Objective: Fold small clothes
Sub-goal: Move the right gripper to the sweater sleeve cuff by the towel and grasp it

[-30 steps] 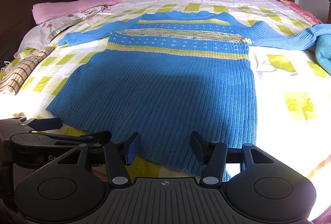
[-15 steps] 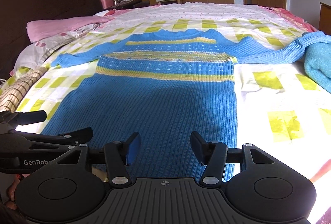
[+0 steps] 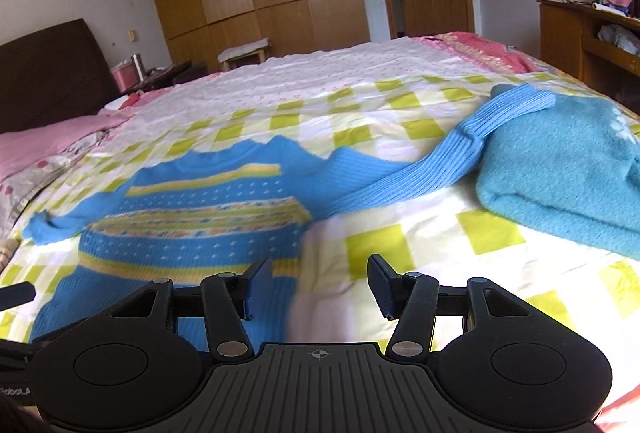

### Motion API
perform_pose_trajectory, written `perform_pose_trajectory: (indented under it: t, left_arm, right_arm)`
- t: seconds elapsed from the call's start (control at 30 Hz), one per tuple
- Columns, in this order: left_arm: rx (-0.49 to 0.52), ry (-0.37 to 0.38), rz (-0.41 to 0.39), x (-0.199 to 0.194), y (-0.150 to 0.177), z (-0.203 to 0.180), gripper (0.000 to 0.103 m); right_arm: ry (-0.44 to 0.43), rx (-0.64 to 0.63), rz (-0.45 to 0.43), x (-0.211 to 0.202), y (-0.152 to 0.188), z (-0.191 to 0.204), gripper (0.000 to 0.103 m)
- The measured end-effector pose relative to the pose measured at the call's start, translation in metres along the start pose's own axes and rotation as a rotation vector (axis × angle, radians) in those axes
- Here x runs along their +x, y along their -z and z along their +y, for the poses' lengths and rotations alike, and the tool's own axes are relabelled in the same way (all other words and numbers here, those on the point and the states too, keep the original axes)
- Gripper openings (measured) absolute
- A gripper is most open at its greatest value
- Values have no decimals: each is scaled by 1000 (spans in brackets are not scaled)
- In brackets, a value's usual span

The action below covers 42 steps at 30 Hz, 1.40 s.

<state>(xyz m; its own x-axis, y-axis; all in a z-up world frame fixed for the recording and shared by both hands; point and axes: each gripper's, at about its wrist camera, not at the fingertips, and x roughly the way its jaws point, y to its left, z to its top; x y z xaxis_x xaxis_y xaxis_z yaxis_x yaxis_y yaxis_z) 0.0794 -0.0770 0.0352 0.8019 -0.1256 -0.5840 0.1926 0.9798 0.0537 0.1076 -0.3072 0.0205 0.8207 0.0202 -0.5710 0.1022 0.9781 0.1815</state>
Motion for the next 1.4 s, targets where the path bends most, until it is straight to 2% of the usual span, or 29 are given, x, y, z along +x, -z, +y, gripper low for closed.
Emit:
perform_pose_trajectory:
  t: [0.27,0.5,0.7,0.8,0.9,0.97,1.07,1.2,1.4]
  left_arm:
    - [2,62,-34,38,-37,-30,103]
    - [3,97,-56,65,-57,-51,103]
    - [-21,119,-38,83,-58,-55,103]
    - [-36,128,-30,86,-54,-52,103]
    - [-42,132,-25,86,-48,-48,103]
    - [-49,134,-18,85,-44,-43,103]
    - [-72,139,-7,81,-38,-32,103]
    - [-112,144,-9,75,-30,-16,103]
    - [-171,152,-6,73,-21,4,103]
  right_arm:
    - [86,79,-57,33,-66,-62,51]
    - [109,214,-38,70,-103,-103,51]
    - [147,340,13,106,-132,-131,51]
    - [185,377,58,122,-139,-139,50]
    - [233,361,101,134,-145,-139,41]
    - [284,338,125,140,-148,-136,28]
    - [353,277,168,146,-150,-129,15]
    - [405,252,204,141,-157,-123,14]
    - [449,289,262,151,-167,-121,20]
